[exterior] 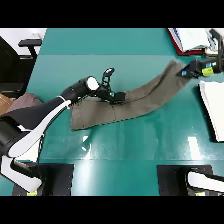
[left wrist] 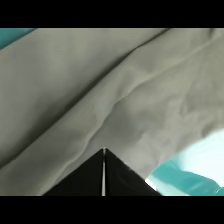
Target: Fold the shirts.
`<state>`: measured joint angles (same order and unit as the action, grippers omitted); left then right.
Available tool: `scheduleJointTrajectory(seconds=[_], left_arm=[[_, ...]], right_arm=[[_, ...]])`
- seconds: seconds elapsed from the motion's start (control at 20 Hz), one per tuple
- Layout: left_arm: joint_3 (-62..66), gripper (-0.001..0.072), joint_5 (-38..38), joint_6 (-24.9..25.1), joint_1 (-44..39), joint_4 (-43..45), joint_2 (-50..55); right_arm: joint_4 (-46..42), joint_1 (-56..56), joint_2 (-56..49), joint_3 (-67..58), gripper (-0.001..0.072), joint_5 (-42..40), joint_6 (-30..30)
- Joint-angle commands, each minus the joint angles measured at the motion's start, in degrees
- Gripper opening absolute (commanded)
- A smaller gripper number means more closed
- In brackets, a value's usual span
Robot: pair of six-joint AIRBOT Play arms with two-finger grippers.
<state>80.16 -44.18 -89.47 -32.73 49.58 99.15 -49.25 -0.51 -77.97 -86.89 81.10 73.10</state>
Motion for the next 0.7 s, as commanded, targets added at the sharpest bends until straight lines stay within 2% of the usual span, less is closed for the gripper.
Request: scheduleJointTrajectory(seconds=[0.0, 0.15, 0.45, 0.55, 0.65], left_arm=[[4.24, 0.0025, -1.2, -0.13, -0.74, -0.81, 3.26], [6.19, 0.0025, -2.08, -0.11, -0.74, -0.96, 4.81], [6.27, 0.0026, -4.85, 0.28, -0.44, 1.57, 5.25], [6.54, 0.0025, -9.03, 1.03, 2.32, 3.56, 3.96], [6.51, 0.0025, -12.72, 0.98, 7.28, 9.33, -1.01]], right_arm=[[7.96, 6.38, 3.21, -3.52, 0.0015, -2.05, 1.31], [12.41, 12.22, 3.19, -5.97, 0.0015, -4.33, 1.46], [12.17, 21.97, 2.95, -7.1, 0.0015, -10.38, 1.49], [12.22, 24.57, 2.56, -7.08, 0.0015, -11.69, 1.49], [12.24, 27.71, 1.75, -7.06, 0.0016, -12.44, 1.49]])
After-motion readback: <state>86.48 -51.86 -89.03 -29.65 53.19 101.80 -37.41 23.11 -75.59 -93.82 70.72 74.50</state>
